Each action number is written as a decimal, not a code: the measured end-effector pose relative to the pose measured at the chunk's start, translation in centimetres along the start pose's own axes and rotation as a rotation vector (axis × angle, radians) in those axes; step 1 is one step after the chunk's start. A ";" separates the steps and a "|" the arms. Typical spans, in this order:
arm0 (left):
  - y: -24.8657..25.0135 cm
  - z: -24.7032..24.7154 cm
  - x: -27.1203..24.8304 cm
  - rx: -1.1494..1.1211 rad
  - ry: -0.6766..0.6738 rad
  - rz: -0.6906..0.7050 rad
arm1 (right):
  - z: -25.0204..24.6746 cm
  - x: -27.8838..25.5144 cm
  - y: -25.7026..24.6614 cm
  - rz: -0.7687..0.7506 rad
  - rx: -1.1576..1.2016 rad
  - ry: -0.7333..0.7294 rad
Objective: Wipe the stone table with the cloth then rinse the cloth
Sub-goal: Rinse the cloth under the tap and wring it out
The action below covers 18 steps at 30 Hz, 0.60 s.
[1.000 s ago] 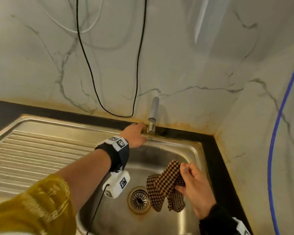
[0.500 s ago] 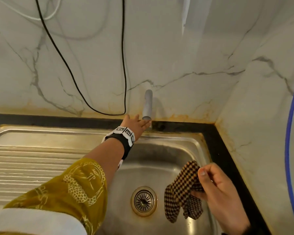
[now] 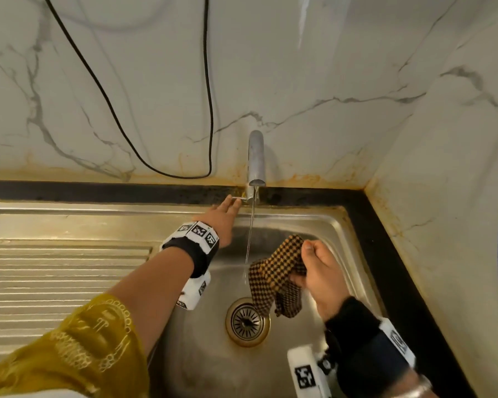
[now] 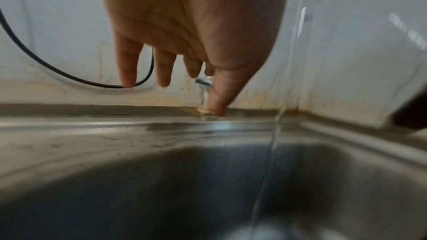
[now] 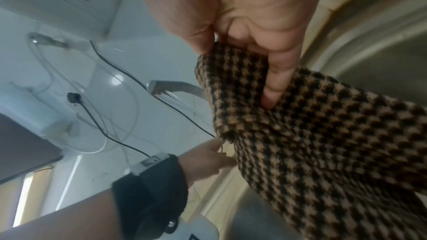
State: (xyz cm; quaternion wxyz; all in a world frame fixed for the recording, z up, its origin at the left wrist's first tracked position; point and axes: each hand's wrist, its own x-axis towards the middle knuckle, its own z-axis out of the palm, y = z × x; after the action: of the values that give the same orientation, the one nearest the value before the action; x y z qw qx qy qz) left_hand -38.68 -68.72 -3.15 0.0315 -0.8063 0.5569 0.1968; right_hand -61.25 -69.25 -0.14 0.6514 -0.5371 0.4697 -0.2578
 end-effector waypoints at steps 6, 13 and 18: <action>2.9 4.0 -3.9 -1.290 -0.260 -0.092 | 3.3 3.9 0.5 0.047 -0.045 -0.031; 0.5 2.0 -6.3 -1.661 -0.201 -0.150 | 5.5 6.5 -0.7 -0.027 -0.225 -0.045; 1.4 0.0 -6.6 -1.494 -0.003 -0.106 | 5.5 6.4 -0.5 0.033 0.070 -0.305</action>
State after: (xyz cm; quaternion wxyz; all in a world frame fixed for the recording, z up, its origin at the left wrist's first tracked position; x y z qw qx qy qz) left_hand -41.95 -63.34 -0.59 -0.5141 -0.6386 0.2355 0.5220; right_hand -53.57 -72.27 -1.93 0.7376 -0.5392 0.3649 -0.1790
